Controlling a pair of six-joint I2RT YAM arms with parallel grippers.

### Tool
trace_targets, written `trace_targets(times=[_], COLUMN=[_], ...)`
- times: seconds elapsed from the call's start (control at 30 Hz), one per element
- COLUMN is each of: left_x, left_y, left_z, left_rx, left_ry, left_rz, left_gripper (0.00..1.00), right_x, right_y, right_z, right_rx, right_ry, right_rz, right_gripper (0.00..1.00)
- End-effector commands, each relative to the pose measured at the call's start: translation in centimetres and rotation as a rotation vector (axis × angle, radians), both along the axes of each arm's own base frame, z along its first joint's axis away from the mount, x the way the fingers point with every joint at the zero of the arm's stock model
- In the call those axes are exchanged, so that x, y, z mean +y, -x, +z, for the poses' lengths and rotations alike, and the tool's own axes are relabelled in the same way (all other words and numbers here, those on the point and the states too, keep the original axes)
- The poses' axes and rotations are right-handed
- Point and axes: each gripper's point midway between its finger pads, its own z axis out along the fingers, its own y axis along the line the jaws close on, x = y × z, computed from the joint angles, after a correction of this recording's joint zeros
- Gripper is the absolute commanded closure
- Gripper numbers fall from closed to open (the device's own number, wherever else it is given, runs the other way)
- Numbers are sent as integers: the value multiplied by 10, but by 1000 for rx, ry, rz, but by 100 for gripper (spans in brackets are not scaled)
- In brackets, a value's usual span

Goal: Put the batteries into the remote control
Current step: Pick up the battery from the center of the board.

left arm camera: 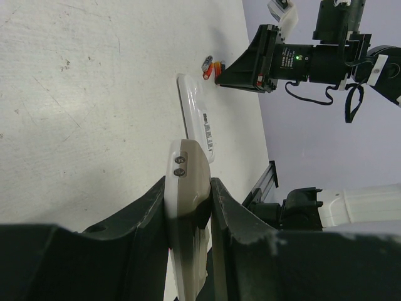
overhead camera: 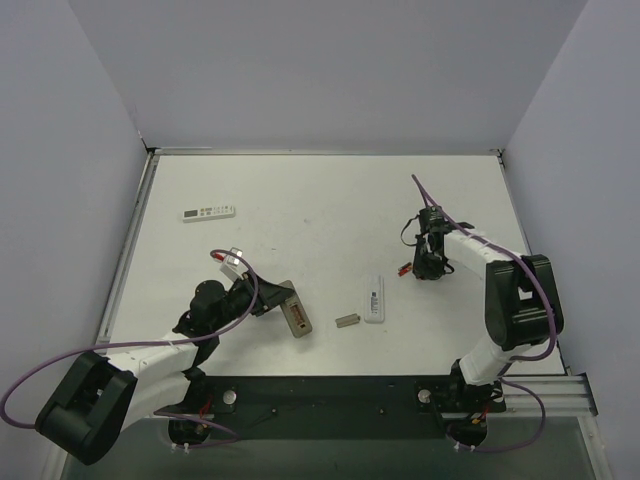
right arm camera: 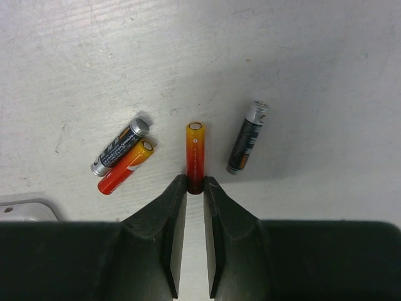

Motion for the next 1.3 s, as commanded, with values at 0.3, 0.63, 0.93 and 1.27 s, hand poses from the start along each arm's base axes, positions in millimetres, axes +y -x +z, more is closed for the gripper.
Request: trace_targets(times=[0.3,0.63,0.93,1.27], left_x=[-7,-6,-3,7], left_y=[-11,-9,-5,0], left_z=[40,41,50,62], left_rx=[-108,-113,-157,-255], left_ry=[74,83,129,165], left_rz=[-10,-9,0,39], left_gripper=[100,100,100,100], right_x=[0,-3,33,155], right_y=[-4,-2,3,67], right_z=[-3,-2,68,158], right_rx=[32,41,-139,-260], right_ry=[53,79,78,-147], right_rz=[4,-6,149,610], right_gripper=[86,97,100,100])
